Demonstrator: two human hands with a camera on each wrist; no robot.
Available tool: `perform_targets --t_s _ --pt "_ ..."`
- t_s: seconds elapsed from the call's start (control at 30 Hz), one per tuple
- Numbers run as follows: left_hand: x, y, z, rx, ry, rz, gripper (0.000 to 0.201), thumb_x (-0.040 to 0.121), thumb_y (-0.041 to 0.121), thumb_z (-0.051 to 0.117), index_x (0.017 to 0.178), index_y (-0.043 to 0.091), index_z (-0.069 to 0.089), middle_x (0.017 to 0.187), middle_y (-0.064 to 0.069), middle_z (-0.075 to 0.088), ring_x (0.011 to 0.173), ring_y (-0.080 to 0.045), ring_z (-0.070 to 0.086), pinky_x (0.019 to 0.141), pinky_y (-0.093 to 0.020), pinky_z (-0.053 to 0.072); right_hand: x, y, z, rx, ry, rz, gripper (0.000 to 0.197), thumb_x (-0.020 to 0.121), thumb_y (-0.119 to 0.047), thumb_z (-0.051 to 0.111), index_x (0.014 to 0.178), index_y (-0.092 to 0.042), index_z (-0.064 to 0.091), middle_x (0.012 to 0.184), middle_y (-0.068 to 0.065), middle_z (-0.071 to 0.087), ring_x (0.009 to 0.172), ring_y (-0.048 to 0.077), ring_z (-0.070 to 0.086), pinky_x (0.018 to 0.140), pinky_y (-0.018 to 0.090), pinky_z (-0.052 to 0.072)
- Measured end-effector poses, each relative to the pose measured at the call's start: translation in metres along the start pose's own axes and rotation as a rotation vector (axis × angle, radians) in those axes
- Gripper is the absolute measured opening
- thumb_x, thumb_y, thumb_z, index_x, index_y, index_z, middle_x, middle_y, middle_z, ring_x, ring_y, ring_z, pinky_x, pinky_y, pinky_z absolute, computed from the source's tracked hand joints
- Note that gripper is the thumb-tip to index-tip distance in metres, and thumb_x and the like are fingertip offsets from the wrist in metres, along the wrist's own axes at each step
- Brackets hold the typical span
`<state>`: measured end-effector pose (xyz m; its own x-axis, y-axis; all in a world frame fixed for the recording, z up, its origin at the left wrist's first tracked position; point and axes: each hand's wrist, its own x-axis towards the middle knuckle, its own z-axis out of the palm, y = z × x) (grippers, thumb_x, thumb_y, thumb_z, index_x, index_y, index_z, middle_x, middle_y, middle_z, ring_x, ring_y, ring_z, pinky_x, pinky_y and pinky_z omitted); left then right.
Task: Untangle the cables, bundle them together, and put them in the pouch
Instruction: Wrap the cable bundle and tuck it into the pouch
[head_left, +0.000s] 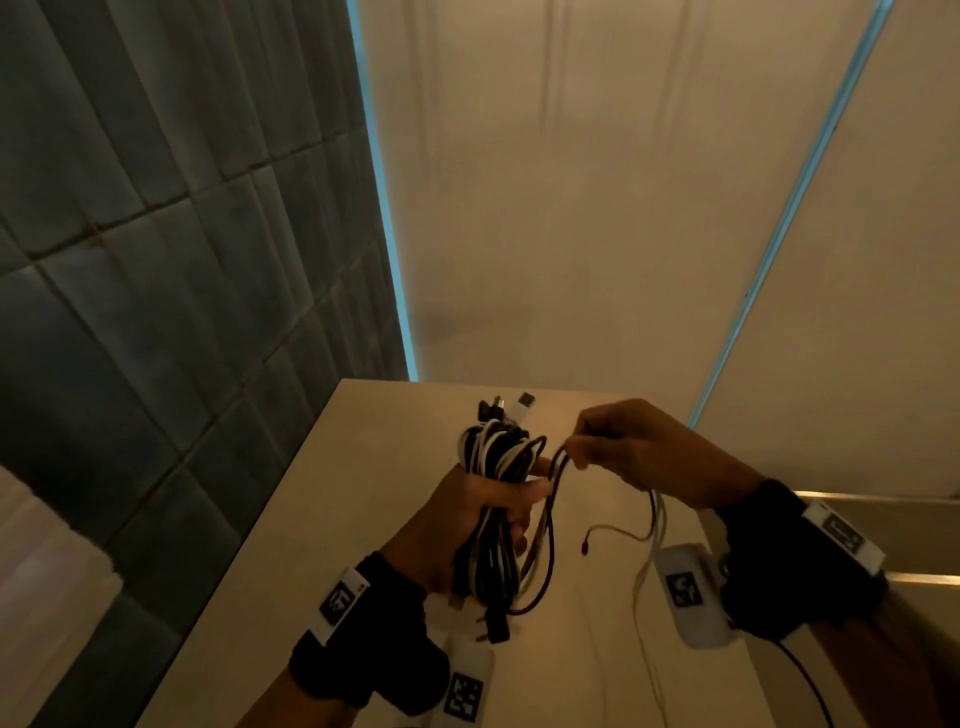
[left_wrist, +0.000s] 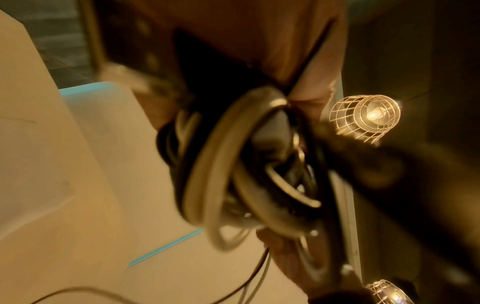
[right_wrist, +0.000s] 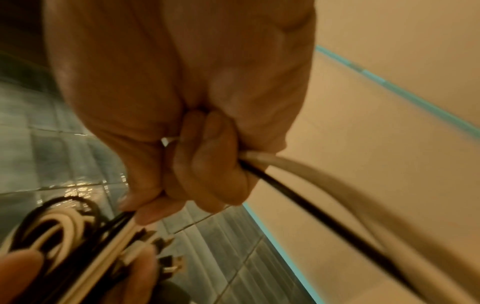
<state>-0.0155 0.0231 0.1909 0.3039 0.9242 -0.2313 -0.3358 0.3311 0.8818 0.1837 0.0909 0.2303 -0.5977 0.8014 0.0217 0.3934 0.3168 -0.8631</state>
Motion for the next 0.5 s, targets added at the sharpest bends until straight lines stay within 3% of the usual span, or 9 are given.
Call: perform_targets --t_s 0.13,0.2,0.27,0.33,0.4,0.43,0.5 --pt "-0.002 -0.002 -0.003 0.080 -0.041 0.017 0.036 0.075 0.011 0.065 0.110 0.001 0.066 0.060 0.003 0.059 0.051 -0.011 0.048 0.054 -0.025 0.043 0.016 -0.012 0.008 -0.313 0.049 -0.129 0.016 0.090 -0.022 0.065 0.079 -0.011 0.069 0.071 0.000 0.067 0.065 0.015 0.060 0.066 0.036 0.049" --pt "-0.004 0.002 -0.003 0.099 -0.033 0.014 0.024 0.075 0.009 0.067 0.098 0.002 0.066 0.063 0.003 0.062 0.054 -0.011 0.052 0.054 -0.024 0.047 0.020 -0.012 0.013 -0.404 0.099 -0.193 0.016 0.090 -0.023 0.065 0.080 -0.010 0.068 0.069 -0.004 0.064 0.063 0.009 0.058 0.061 0.026 0.045" --pt "-0.004 0.003 -0.001 0.080 0.003 0.022 0.006 0.078 0.003 0.068 0.081 0.007 0.067 0.064 -0.002 0.060 0.058 -0.015 0.057 0.057 -0.026 0.052 0.022 -0.011 0.018 -0.457 0.161 -0.257 0.017 0.091 -0.025 0.064 0.079 -0.013 0.066 0.064 -0.012 0.059 0.058 0.003 0.053 0.056 0.024 0.040" --pt "-0.002 0.001 -0.004 0.060 0.031 0.040 0.007 0.078 0.004 0.069 0.083 0.008 0.067 0.075 -0.005 0.062 0.072 -0.019 0.061 0.069 -0.031 0.055 0.024 -0.008 0.021 -0.469 0.187 -0.286 0.016 0.092 -0.026 0.063 0.080 -0.016 0.065 0.063 -0.014 0.057 0.057 0.002 0.051 0.055 0.030 0.042" --pt "-0.002 -0.001 -0.007 0.054 -0.016 0.038 0.022 0.076 0.012 0.068 0.097 0.005 0.067 0.088 -0.006 0.067 0.086 -0.022 0.062 0.081 -0.037 0.052 0.026 -0.005 0.022 -0.468 0.176 -0.297 0.016 0.092 -0.028 0.062 0.082 -0.017 0.065 0.065 -0.014 0.058 0.057 0.002 0.052 0.056 0.035 0.044" --pt "-0.003 -0.003 -0.007 0.031 -0.059 0.028 0.024 0.078 0.013 0.065 0.100 0.003 0.065 0.093 -0.007 0.069 0.088 -0.023 0.063 0.083 -0.038 0.051 0.026 -0.004 0.022 -0.462 0.173 -0.300 0.018 0.092 -0.031 0.061 0.082 -0.017 0.066 0.065 -0.015 0.058 0.056 0.002 0.052 0.056 0.035 0.045" --pt "-0.004 -0.007 -0.006 -0.051 -0.108 0.028 0.009 0.083 0.011 0.060 0.088 0.004 0.064 0.086 -0.011 0.069 0.080 -0.023 0.064 0.077 -0.038 0.053 0.024 -0.003 0.018 -0.458 0.171 -0.297 0.026 0.090 -0.042 0.059 0.083 -0.018 0.067 0.064 -0.013 0.060 0.057 0.002 0.054 0.056 0.032 0.045"
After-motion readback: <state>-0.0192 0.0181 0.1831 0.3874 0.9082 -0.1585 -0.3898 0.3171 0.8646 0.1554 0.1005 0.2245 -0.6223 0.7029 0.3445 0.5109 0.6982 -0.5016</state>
